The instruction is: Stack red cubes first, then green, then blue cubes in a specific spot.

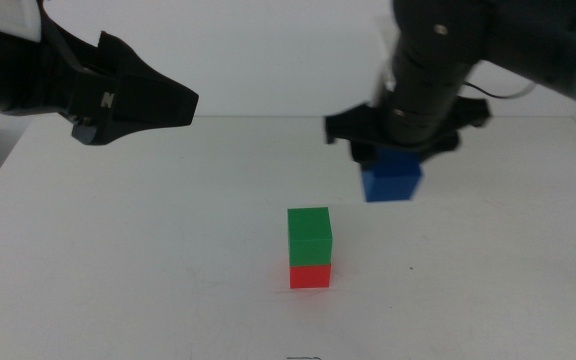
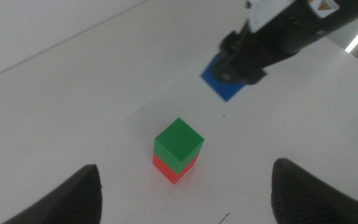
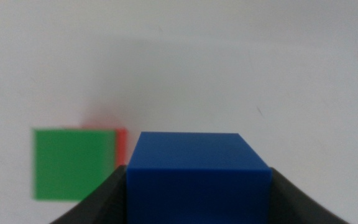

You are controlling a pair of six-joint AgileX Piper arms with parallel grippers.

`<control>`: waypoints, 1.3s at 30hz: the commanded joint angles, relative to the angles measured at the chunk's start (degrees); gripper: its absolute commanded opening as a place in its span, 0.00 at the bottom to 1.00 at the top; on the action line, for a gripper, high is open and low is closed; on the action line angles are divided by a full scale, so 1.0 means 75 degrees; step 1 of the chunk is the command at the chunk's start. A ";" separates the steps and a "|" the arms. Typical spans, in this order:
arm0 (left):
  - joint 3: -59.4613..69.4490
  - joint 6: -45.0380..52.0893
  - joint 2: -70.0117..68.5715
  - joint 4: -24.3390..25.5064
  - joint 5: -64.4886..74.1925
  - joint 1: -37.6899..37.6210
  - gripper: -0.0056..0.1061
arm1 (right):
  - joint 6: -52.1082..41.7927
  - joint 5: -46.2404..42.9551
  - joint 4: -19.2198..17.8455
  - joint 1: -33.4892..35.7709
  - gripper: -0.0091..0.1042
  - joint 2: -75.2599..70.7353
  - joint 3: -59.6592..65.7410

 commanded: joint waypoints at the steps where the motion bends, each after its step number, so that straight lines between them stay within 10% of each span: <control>1: -0.0174 -0.0027 -0.0109 -0.0397 -0.0377 -0.0007 0.89 | 0.0053 0.0310 -0.0273 0.0198 0.07 -0.0045 -0.0655; 39: -0.0174 -0.0027 -0.0109 -0.0397 -0.0377 -0.0007 0.89 | 0.0672 0.0467 0.0104 0.0773 0.07 0.1531 -0.1912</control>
